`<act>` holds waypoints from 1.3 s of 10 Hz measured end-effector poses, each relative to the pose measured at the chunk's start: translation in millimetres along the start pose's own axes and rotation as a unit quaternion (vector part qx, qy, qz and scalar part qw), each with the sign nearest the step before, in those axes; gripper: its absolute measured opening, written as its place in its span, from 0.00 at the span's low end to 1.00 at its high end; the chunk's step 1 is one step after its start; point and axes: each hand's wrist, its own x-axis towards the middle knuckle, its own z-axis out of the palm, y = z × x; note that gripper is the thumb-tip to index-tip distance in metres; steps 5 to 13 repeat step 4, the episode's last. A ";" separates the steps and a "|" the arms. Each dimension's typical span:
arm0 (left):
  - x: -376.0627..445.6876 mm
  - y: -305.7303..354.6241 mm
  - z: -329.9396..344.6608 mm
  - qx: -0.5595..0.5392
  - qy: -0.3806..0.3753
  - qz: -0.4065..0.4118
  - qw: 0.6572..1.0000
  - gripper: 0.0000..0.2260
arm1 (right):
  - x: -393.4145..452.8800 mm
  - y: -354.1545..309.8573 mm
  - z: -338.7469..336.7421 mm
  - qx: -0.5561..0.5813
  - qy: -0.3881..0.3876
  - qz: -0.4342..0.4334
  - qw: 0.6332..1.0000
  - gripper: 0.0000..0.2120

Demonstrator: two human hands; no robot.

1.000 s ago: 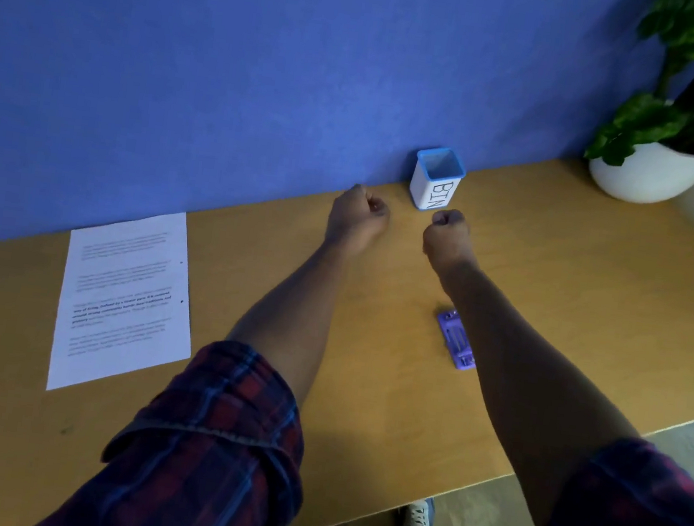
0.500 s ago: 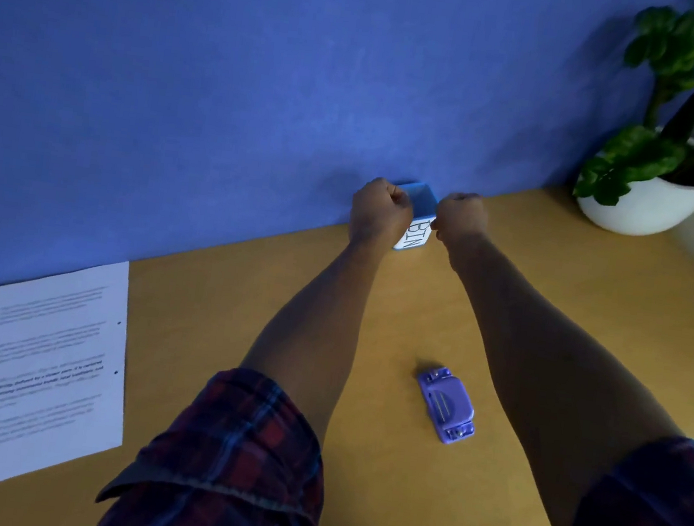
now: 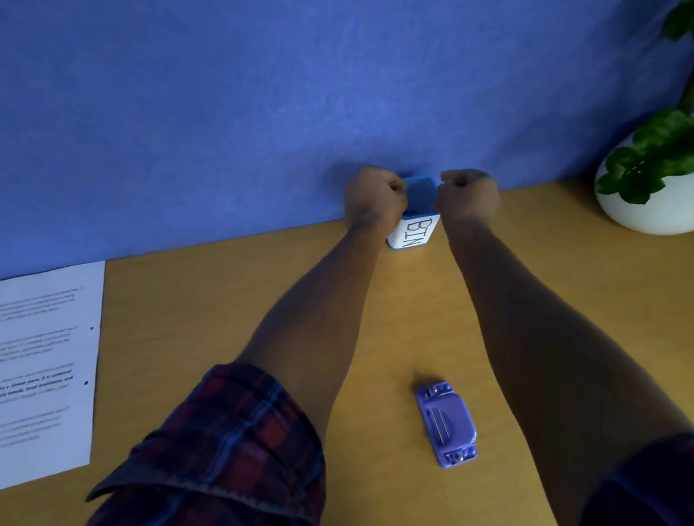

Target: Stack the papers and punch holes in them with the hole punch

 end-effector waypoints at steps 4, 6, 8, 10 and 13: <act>-22.9 -4.7 -22.0 0.036 -0.010 0.044 0.998 0.06 | -37.5 0.3 -7.7 -0.122 0.032 -0.111 0.986 0.06; -22.9 -4.7 -22.0 0.036 -0.010 0.044 0.998 0.06 | -37.5 0.3 -7.7 -0.122 0.032 -0.111 0.986 0.06; -22.9 -4.7 -22.0 0.036 -0.010 0.044 0.998 0.06 | -37.5 0.3 -7.7 -0.122 0.032 -0.111 0.986 0.06; -22.9 -4.7 -22.0 0.036 -0.010 0.044 0.998 0.06 | -37.5 0.3 -7.7 -0.122 0.032 -0.111 0.986 0.06; -22.9 -4.7 -22.0 0.036 -0.010 0.044 0.998 0.06 | -37.5 0.3 -7.7 -0.122 0.032 -0.111 0.986 0.06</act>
